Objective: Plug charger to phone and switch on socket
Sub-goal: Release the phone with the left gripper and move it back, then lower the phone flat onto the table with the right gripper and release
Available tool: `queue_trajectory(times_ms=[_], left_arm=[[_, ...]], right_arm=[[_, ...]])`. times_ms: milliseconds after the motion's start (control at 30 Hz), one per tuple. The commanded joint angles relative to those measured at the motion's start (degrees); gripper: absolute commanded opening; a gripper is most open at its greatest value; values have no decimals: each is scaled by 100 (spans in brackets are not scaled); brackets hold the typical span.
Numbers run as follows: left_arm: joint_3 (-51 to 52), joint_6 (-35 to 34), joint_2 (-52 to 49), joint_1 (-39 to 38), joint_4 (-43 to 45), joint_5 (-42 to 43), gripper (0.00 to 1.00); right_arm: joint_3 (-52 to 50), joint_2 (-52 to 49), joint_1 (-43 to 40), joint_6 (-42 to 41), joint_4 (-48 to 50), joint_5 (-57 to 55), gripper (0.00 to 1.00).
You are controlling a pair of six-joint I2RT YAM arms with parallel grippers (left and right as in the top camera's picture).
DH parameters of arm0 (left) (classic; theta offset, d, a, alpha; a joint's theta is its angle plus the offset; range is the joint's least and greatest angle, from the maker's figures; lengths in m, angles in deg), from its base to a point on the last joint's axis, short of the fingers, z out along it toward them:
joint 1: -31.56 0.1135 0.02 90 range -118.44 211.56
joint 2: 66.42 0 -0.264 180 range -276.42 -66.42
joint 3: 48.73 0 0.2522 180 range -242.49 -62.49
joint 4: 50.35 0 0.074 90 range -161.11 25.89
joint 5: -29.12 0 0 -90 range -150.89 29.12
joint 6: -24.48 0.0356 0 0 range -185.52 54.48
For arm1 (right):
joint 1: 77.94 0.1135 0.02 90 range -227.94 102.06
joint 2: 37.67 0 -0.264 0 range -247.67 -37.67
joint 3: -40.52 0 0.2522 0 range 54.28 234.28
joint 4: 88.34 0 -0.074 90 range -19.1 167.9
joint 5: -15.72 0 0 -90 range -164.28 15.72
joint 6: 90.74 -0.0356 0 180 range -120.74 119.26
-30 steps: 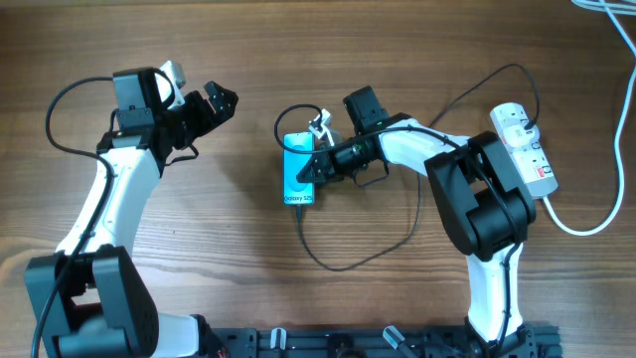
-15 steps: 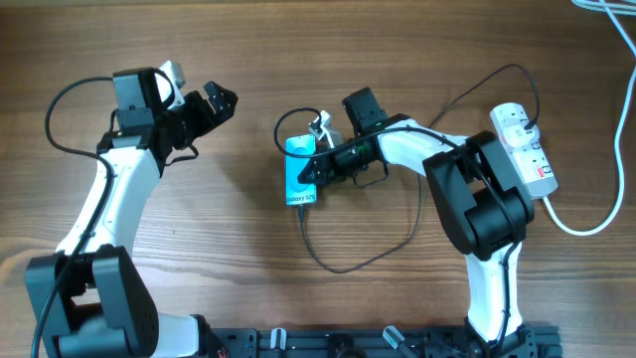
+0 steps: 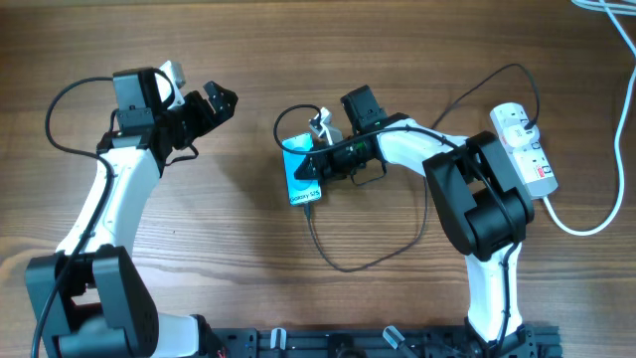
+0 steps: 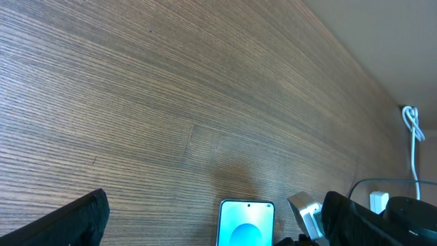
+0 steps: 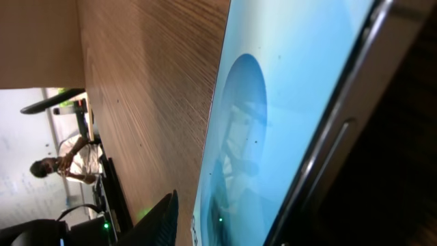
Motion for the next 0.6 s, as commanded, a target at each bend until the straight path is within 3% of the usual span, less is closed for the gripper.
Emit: queue_trajectory(times_ms=[0, 100, 233, 267, 300, 567], left_arm=[[-7, 52, 20, 13, 13, -55, 100], [-7, 52, 20, 13, 11, -52, 100], [-7, 52, 20, 13, 13, -52, 100], [-7, 52, 20, 13, 13, -52, 100], [-7, 52, 20, 13, 13, -52, 100], [-7, 52, 20, 13, 11, -52, 100]], right_arm=[[15, -125, 17, -297, -13, -815, 43], [15, -125, 22, -470, -74, -1029, 54], [15, -125, 22, -573, -98, -1139, 59], [15, -125, 22, -581, -101, -1156, 79], [15, -125, 22, -581, -98, -1165, 82], [15, -125, 22, -1029, -254, -1735, 99]])
